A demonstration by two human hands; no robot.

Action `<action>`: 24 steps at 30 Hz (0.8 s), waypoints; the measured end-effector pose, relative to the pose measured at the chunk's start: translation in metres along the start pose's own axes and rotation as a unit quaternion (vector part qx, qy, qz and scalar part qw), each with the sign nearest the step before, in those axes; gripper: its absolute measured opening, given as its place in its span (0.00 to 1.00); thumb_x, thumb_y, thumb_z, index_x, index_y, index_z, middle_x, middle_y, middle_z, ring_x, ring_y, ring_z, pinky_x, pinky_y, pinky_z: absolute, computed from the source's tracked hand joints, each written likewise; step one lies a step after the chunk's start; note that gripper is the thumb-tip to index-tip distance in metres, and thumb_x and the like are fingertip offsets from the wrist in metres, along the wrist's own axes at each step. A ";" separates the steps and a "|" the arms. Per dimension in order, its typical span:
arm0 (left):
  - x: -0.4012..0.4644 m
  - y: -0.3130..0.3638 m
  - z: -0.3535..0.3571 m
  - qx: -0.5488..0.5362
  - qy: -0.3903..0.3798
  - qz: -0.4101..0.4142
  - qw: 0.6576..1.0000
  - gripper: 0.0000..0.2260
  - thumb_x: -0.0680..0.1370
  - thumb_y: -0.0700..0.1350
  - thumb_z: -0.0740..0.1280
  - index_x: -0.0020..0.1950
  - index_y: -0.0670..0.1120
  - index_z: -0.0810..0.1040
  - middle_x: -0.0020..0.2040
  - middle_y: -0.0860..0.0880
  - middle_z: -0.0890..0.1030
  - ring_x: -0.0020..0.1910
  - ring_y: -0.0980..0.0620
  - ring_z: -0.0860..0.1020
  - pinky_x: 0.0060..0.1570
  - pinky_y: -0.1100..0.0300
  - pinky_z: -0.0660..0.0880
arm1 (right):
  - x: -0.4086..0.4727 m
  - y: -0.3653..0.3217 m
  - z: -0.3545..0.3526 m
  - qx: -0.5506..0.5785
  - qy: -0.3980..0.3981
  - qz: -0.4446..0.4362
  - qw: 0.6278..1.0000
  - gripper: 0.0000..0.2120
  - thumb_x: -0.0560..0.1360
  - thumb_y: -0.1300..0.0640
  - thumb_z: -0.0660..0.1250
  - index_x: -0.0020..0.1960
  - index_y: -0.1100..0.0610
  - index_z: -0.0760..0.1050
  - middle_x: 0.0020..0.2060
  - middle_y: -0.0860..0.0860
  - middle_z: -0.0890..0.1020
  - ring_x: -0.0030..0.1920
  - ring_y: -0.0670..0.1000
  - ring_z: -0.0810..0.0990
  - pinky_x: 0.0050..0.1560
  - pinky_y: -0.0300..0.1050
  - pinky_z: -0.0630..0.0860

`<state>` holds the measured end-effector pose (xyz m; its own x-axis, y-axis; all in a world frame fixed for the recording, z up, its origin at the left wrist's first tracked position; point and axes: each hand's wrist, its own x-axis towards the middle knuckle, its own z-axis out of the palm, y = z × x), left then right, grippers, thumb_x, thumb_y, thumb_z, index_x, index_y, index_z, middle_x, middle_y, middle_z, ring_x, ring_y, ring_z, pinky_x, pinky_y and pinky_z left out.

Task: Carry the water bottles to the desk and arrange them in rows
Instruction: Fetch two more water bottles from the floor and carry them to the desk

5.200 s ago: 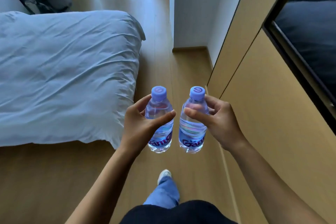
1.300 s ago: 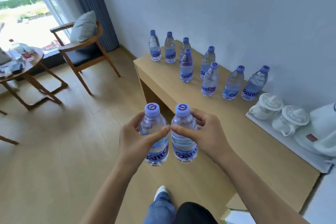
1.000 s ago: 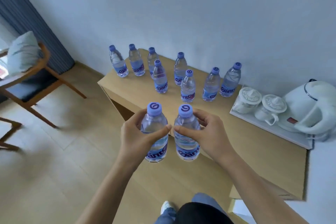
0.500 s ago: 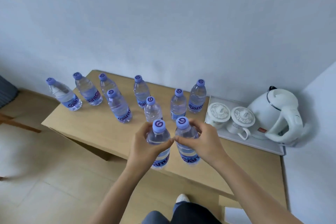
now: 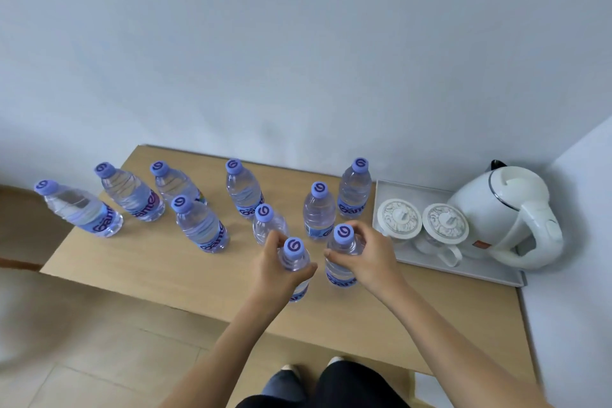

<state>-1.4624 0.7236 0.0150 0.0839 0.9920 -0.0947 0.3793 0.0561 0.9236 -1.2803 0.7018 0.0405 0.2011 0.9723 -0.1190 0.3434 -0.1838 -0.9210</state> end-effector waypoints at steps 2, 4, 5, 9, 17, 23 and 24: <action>0.005 -0.006 0.001 0.008 0.000 0.000 1.000 0.24 0.61 0.42 0.80 0.40 0.50 0.64 0.33 0.61 0.71 0.31 0.61 0.68 0.33 0.70 0.68 | 0.003 0.002 0.004 -0.001 0.010 0.002 1.000 0.17 0.64 0.57 0.82 0.46 0.49 0.77 0.41 0.39 0.83 0.44 0.39 0.81 0.45 0.30 0.74; 0.008 -0.010 0.002 0.011 -0.003 0.001 1.000 0.24 0.61 0.43 0.79 0.40 0.50 0.63 0.33 0.58 0.70 0.31 0.60 0.67 0.33 0.69 0.67 | 0.005 0.005 0.007 -0.006 0.018 0.004 1.000 0.17 0.64 0.58 0.82 0.45 0.47 0.76 0.40 0.38 0.83 0.44 0.37 0.81 0.44 0.29 0.73; 0.010 -0.012 0.003 0.014 -0.005 0.003 1.000 0.24 0.61 0.42 0.80 0.41 0.48 0.63 0.34 0.57 0.69 0.31 0.59 0.66 0.33 0.68 0.67 | 0.004 0.007 0.009 -0.009 0.023 0.006 1.000 0.18 0.64 0.58 0.82 0.45 0.46 0.76 0.39 0.39 0.83 0.44 0.37 0.81 0.44 0.28 0.72; 0.008 -0.016 0.005 0.027 -0.002 0.014 1.000 0.25 0.63 0.38 0.81 0.41 0.46 0.64 0.35 0.51 0.71 0.32 0.59 0.68 0.33 0.70 0.68 | 0.001 0.016 0.016 -0.020 0.034 0.018 0.999 0.20 0.63 0.58 0.82 0.45 0.44 0.74 0.40 0.40 0.83 0.44 0.36 0.81 0.45 0.29 0.73; 0.003 -0.021 0.005 0.025 0.020 -0.002 0.999 0.23 0.63 0.37 0.81 0.42 0.49 0.66 0.38 0.50 0.74 0.34 0.60 0.72 0.35 0.70 0.69 | -0.005 0.032 0.015 -0.027 0.021 0.014 0.999 0.22 0.64 0.62 0.81 0.46 0.46 0.72 0.44 0.33 0.80 0.44 0.36 0.79 0.44 0.26 0.71; 0.003 -0.027 0.001 0.032 -0.002 0.006 0.999 0.22 0.63 0.38 0.81 0.45 0.46 0.69 0.42 0.46 0.75 0.37 0.57 0.72 0.37 0.66 0.71 | -0.007 0.036 0.018 -0.025 0.020 0.008 0.999 0.22 0.65 0.61 0.81 0.49 0.47 0.72 0.43 0.38 0.80 0.46 0.39 0.79 0.44 0.27 0.71; 0.003 -0.027 0.001 0.032 -0.001 0.006 0.999 0.22 0.63 0.38 0.81 0.45 0.46 0.70 0.42 0.46 0.75 0.38 0.55 0.73 0.38 0.64 0.72 | -0.008 0.037 0.018 -0.022 0.024 0.005 0.999 0.21 0.65 0.60 0.81 0.50 0.48 0.72 0.43 0.40 0.81 0.46 0.39 0.79 0.45 0.28 0.71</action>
<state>-1.4714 0.7246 -0.0102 0.0904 0.9923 -0.0842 0.4366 0.0365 0.8989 -1.2859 0.6898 0.0001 0.2471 0.9629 -0.1089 0.3810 -0.1998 -0.9027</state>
